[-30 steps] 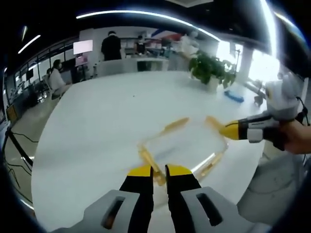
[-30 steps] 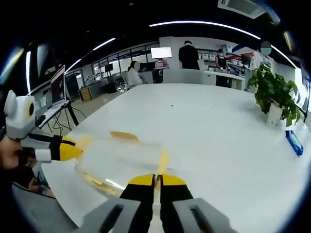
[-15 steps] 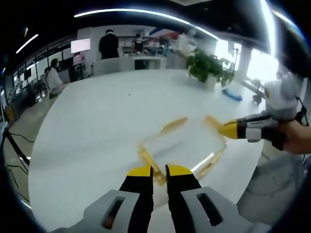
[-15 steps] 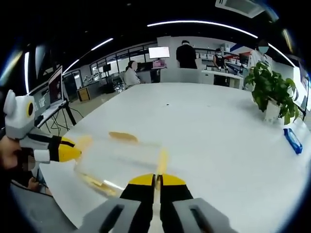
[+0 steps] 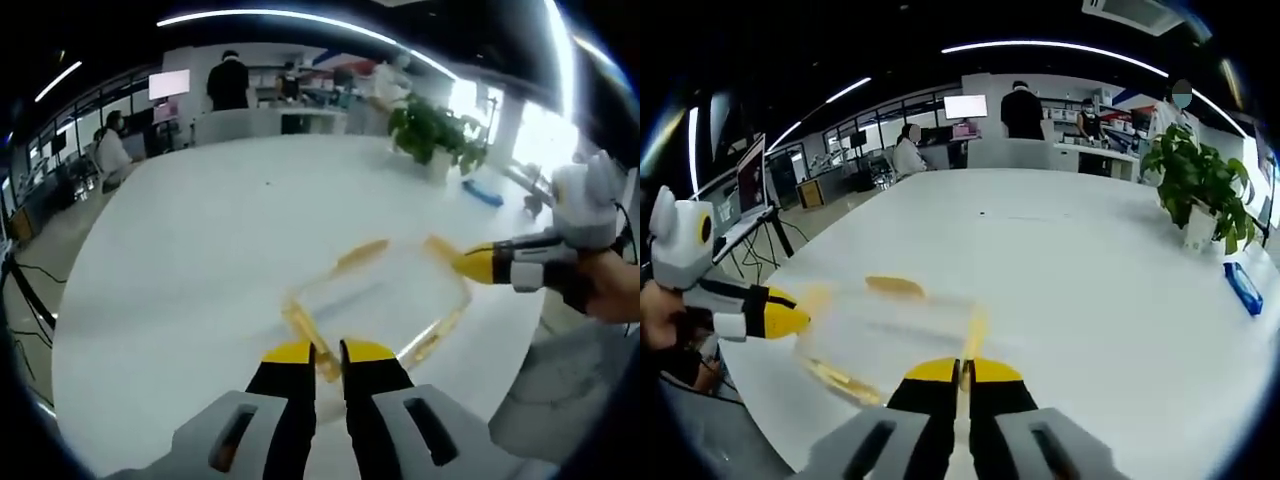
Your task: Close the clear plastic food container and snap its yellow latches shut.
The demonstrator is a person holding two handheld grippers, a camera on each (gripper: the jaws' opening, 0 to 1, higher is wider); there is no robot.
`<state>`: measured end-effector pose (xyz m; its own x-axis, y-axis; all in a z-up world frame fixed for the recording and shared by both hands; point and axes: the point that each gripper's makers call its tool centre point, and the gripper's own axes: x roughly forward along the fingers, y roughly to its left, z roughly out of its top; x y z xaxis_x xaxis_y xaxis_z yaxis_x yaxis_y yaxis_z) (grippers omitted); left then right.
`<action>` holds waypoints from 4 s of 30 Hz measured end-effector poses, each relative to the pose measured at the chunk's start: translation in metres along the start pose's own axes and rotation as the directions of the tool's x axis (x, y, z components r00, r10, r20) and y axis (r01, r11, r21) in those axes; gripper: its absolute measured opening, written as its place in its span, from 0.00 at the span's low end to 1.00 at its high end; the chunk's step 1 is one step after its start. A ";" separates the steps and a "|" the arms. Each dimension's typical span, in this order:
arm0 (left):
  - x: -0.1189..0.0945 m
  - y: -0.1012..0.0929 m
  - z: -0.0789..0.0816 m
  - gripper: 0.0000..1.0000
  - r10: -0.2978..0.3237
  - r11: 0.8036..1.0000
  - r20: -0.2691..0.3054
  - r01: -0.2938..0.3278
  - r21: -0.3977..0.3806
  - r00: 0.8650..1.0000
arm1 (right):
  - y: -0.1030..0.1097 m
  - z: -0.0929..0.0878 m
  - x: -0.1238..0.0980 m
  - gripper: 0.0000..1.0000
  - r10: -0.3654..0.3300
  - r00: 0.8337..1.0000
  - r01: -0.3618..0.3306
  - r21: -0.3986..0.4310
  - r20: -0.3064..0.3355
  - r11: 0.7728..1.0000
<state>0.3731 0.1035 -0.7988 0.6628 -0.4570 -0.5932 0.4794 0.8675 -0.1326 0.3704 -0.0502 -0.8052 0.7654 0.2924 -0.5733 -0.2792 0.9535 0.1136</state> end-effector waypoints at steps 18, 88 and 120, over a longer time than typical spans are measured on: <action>0.000 0.001 -0.002 0.04 0.004 0.998 0.022 -0.003 -0.065 1.000 | -0.002 -0.002 0.000 0.00 -0.013 1.000 0.013 0.009 0.011 1.000; 0.015 0.000 -0.012 0.24 -0.123 0.956 -0.046 0.106 -0.273 0.991 | 0.007 -0.006 0.017 0.30 0.201 0.976 -0.182 0.193 -0.088 0.964; 0.019 0.002 -0.011 0.23 -0.121 0.960 -0.046 0.105 -0.261 0.992 | 0.007 -0.010 0.025 0.29 0.271 0.952 -0.226 0.274 -0.141 0.935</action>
<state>0.3801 0.0988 -0.8187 0.5730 -0.5491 -0.6084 0.3795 0.8357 -0.3969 0.3817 -0.0365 -0.8272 0.5711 0.5267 -0.6296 -0.2752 0.8455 0.4577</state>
